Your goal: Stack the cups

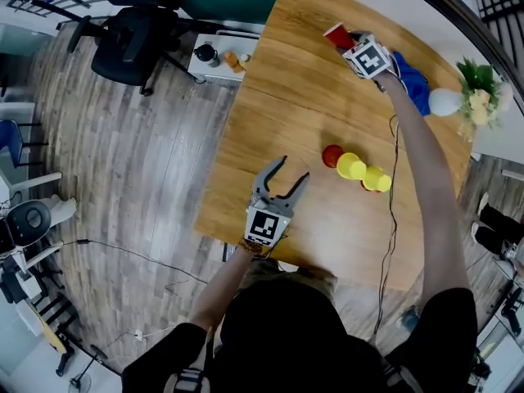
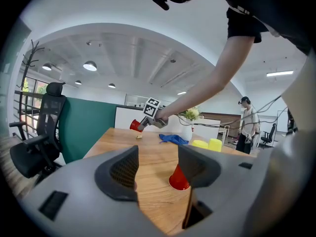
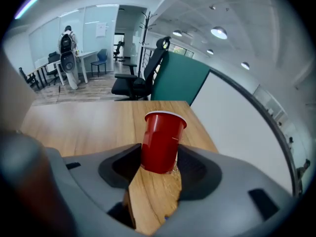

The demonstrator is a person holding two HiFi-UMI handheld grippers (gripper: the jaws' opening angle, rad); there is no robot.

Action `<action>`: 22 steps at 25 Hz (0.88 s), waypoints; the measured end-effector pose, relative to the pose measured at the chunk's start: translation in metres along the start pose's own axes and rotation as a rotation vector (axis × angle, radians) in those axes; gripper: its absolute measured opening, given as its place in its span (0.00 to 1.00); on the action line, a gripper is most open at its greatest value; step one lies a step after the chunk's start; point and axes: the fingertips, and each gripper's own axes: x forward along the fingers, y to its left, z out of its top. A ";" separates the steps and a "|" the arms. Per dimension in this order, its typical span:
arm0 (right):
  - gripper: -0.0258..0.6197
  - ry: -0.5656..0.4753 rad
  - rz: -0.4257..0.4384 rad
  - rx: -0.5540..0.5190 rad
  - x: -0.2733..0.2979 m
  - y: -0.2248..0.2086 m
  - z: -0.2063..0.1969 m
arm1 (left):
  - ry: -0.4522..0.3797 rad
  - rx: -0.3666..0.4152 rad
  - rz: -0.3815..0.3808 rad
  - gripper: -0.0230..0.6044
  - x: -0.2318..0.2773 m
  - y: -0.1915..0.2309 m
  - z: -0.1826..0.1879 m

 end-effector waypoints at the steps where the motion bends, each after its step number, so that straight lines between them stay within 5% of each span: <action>1: 0.41 -0.030 0.002 -0.022 -0.017 0.006 0.002 | -0.009 -0.003 -0.001 0.44 0.001 -0.001 0.006; 7: 0.41 -0.203 0.030 -0.114 -0.146 0.075 0.012 | -0.088 0.053 -0.037 0.44 0.009 -0.012 0.051; 14: 0.41 -0.332 0.094 -0.077 -0.280 0.195 -0.006 | -0.228 0.037 -0.051 0.40 -0.002 -0.025 0.119; 22: 0.41 -0.358 0.095 0.032 -0.335 0.269 -0.051 | -0.175 0.234 -0.287 0.40 -0.008 -0.093 0.123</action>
